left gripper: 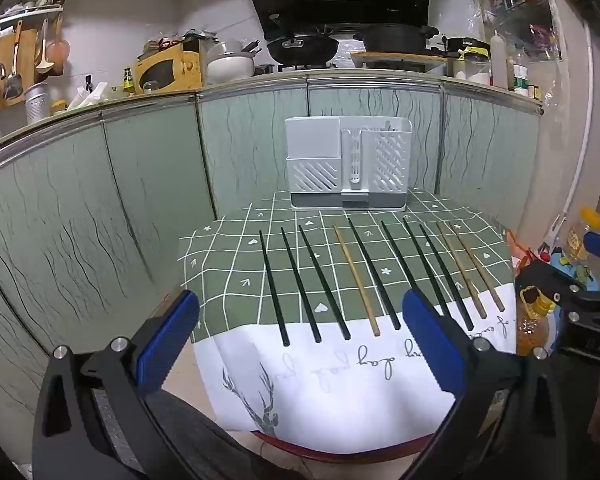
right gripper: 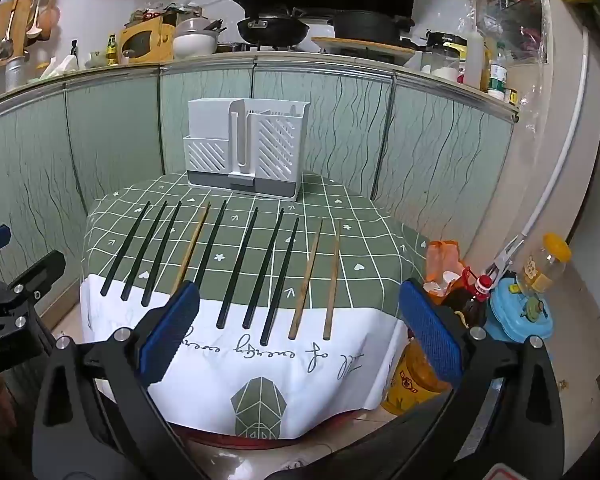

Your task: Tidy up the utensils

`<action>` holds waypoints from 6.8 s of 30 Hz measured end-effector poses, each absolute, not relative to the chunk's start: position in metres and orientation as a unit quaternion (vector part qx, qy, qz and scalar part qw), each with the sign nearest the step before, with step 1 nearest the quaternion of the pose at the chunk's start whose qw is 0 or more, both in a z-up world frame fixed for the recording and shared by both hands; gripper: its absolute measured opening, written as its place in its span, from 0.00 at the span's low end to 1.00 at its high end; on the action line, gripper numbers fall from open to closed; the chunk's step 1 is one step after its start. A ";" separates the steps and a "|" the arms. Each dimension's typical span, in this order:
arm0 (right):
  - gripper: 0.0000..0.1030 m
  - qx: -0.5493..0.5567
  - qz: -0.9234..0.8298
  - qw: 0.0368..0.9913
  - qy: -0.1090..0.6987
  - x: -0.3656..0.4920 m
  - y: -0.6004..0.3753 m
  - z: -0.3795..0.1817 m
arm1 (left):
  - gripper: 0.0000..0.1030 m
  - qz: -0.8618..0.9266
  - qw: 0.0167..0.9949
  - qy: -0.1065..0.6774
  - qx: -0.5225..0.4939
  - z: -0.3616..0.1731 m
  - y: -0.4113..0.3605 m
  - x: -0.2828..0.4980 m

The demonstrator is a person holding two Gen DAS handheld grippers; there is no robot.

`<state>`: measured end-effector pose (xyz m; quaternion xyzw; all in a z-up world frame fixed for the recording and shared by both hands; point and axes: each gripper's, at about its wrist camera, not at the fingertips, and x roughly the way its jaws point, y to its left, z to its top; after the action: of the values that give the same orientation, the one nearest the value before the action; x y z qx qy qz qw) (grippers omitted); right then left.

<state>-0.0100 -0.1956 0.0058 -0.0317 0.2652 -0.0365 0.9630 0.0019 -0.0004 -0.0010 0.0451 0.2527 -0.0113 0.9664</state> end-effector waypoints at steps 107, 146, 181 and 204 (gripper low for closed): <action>0.93 -0.001 -0.059 0.929 0.365 0.069 -0.270 -0.076 | 0.75 0.029 0.944 0.325 0.043 -0.079 0.037 0.091; 0.07 0.002 -0.042 0.936 0.350 0.081 -0.257 -0.083 | 0.08 0.022 0.942 0.334 0.033 -0.079 0.026 0.098; 0.07 0.006 0.012 0.964 0.267 0.116 -0.306 0.060 | 0.08 -0.084 0.962 0.259 0.017 0.068 0.076 0.136; 0.06 -0.001 0.079 0.960 0.268 0.150 -0.303 0.117 | 0.08 -0.153 0.953 0.262 0.016 0.105 0.066 0.174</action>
<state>0.1502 -0.3033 0.1166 -0.0012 0.2677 0.0788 0.9603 0.1741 0.0658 0.1047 0.0157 0.2616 -0.1531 0.9528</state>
